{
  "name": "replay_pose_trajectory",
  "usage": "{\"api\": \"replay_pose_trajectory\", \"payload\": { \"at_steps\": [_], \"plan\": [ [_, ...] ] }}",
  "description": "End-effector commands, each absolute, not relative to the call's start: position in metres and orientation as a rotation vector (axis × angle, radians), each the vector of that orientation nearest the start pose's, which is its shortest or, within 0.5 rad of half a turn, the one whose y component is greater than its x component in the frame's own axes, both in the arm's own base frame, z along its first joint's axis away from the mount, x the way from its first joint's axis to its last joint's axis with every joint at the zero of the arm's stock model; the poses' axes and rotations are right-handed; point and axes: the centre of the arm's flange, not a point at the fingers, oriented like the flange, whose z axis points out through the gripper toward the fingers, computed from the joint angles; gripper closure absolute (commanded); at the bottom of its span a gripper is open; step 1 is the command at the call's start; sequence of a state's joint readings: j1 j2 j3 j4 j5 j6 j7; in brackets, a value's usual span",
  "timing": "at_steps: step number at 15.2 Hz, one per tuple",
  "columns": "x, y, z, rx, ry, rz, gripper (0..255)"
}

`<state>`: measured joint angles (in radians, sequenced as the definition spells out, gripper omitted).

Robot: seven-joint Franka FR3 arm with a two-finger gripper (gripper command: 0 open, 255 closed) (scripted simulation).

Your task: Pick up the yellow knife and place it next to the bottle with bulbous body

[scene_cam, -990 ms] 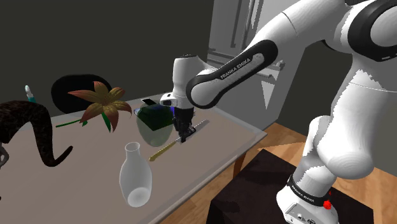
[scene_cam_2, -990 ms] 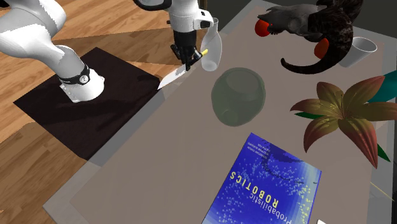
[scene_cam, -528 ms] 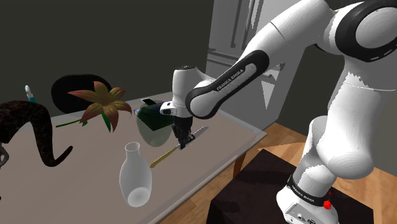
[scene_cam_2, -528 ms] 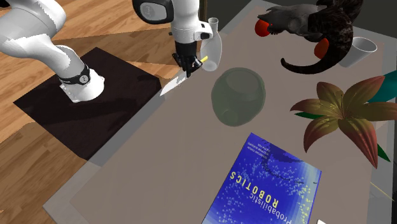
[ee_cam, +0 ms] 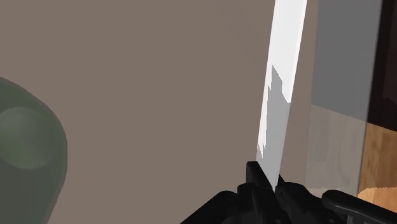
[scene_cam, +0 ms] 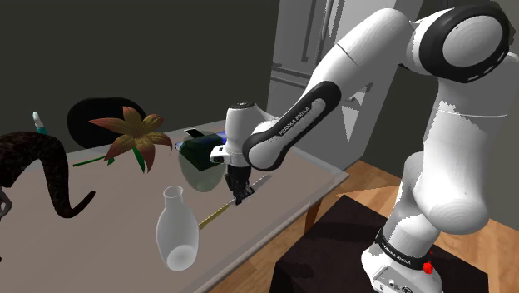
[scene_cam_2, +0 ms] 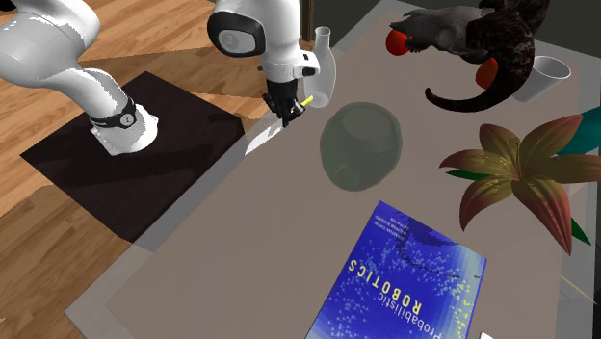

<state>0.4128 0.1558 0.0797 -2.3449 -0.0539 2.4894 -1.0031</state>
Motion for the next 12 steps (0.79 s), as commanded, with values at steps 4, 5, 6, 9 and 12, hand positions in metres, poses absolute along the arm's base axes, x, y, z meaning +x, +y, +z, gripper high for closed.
{"api": "replay_pose_trajectory", "payload": {
  "at_steps": [4,5,6,9,12],
  "plan": [
    [0.453,0.243,0.240,-2.270,-2.196,0.023,255],
    [0.453,0.243,0.235,-2.270,-2.196,0.023,255],
    [0.453,0.243,0.230,-2.270,-2.196,0.023,255],
    [0.453,0.243,0.214,-2.270,-2.196,0.023,255],
    [0.453,0.243,0.207,-2.270,-2.196,0.023,255]
  ]
}}
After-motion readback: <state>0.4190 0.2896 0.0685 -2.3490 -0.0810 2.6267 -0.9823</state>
